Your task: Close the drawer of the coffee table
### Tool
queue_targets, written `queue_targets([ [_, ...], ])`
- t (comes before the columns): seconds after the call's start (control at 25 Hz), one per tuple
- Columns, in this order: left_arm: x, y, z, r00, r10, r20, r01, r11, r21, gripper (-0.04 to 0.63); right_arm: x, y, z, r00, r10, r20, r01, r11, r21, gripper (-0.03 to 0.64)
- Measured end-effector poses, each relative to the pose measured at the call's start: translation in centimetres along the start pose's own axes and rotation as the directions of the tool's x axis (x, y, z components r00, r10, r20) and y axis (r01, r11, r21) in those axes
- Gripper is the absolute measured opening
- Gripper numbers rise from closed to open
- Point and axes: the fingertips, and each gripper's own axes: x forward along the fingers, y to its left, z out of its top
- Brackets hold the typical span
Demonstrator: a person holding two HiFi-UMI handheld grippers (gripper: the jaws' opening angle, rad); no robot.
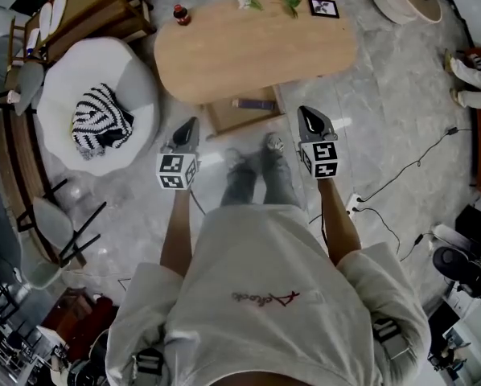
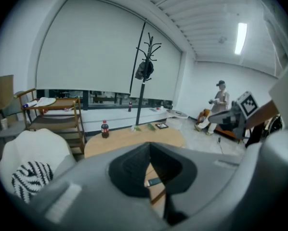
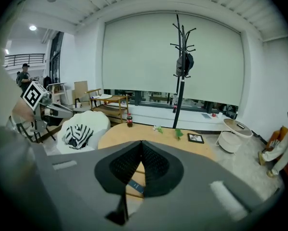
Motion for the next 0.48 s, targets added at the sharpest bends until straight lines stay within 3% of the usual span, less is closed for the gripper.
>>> queue_targets([
  [0.2, 0.2, -0.1, -4.1, 0.998, 0.017, -0.054, -0.020, 0.999, -0.046, 0.000, 1.5, -0.1, -3.6, 0.998, 0.022, -0.057, -0.020, 0.999, 0.025, 0.005],
  [0.48, 2.6, -0.9, -8.7, 0.992, 0.050, -0.112, -0.058, 0.996, -0.069, 0.000, 6.7, -1.5, -5.8, 0.993, 0.097, -0.063, -0.096, 0.995, 0.018, 0.006],
])
